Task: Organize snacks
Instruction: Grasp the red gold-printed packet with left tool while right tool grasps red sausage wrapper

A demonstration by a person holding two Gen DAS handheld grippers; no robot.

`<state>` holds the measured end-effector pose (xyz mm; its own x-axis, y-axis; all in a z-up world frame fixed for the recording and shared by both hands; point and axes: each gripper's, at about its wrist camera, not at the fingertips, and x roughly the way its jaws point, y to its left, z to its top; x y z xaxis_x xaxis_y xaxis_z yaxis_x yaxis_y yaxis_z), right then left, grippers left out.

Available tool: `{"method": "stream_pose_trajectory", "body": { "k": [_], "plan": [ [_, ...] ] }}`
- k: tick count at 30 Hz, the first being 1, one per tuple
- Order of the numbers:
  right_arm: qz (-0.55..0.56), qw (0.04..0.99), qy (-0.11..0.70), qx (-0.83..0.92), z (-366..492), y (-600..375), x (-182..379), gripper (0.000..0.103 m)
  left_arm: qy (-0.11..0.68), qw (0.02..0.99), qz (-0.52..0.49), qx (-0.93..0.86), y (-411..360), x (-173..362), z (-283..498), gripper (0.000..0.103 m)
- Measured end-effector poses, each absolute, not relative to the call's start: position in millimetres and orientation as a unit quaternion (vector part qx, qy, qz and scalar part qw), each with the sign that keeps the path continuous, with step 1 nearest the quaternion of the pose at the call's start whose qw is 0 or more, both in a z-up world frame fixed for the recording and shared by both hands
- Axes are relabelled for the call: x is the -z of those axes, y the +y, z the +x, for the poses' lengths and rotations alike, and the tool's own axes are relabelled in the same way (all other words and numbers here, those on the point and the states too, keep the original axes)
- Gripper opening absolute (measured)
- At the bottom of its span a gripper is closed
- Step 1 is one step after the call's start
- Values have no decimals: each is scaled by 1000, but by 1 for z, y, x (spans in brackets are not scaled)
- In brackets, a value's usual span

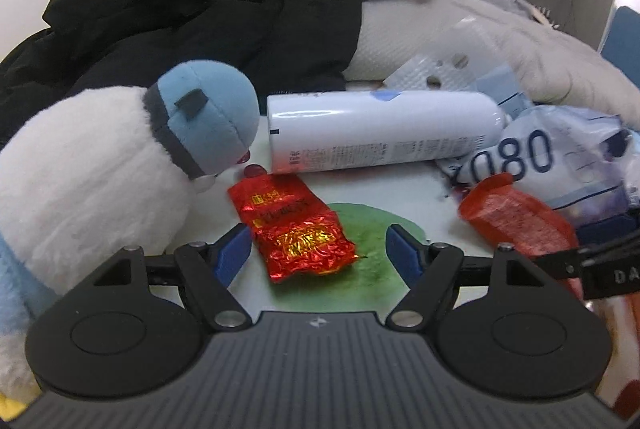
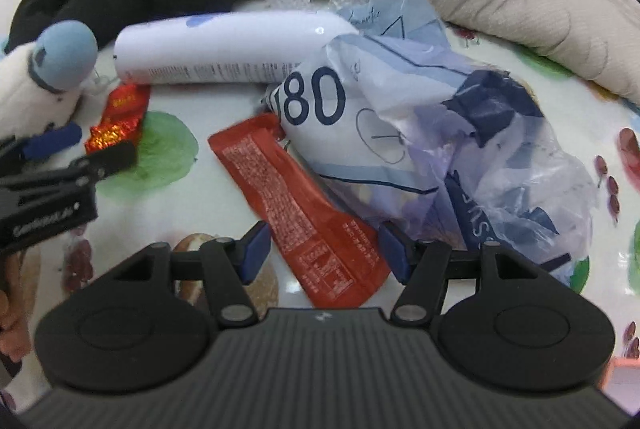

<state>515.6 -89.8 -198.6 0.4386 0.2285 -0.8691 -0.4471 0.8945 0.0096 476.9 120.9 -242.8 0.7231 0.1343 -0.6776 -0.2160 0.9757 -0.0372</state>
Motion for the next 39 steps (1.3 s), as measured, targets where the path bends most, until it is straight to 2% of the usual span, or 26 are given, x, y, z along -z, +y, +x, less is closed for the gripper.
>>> {"method": "stream_pose_trajectory", "body": {
  "k": [2, 4, 5, 7, 8, 11, 12, 14, 17, 19, 26, 39],
  "plan": [
    [-111, 840, 492, -202, 518, -89, 202, 65, 358, 926, -61, -101, 124, 247, 479, 78],
    [-80, 834, 504, -210, 521, -95, 206, 62, 360, 925, -65, -107, 125, 252, 479, 75],
    [-72, 833, 508, -206, 522, -99, 209, 61, 362, 923, -66, -109, 126, 255, 480, 69],
    [-84, 839, 498, -203, 518, -98, 211, 60, 353, 927, -65, -112, 127, 257, 478, 68],
    [-87, 841, 495, -201, 516, -97, 210, 55, 351, 927, -64, -113, 127, 258, 477, 66],
    [-90, 845, 487, -203, 511, -95, 207, 54, 349, 929, -71, -105, 129, 257, 472, 60],
    [-91, 846, 485, -202, 508, -95, 207, 53, 350, 928, -79, -100, 131, 256, 470, 60],
    [-96, 848, 480, -205, 502, -94, 204, 43, 351, 928, -79, -97, 130, 255, 463, 59],
    [-98, 852, 472, -207, 489, -92, 198, 40, 350, 929, -79, -88, 128, 252, 447, 59],
    [-85, 853, 473, -205, 480, -93, 196, 34, 348, 930, -83, -84, 126, 249, 433, 59],
    [-83, 863, 448, -218, 429, -92, 185, 21, 353, 928, -102, -58, 112, 233, 364, 59],
    [-44, 877, 407, -251, 306, -93, 158, 14, 356, 921, -155, -28, 102, 221, 224, 59]
  ]
}}
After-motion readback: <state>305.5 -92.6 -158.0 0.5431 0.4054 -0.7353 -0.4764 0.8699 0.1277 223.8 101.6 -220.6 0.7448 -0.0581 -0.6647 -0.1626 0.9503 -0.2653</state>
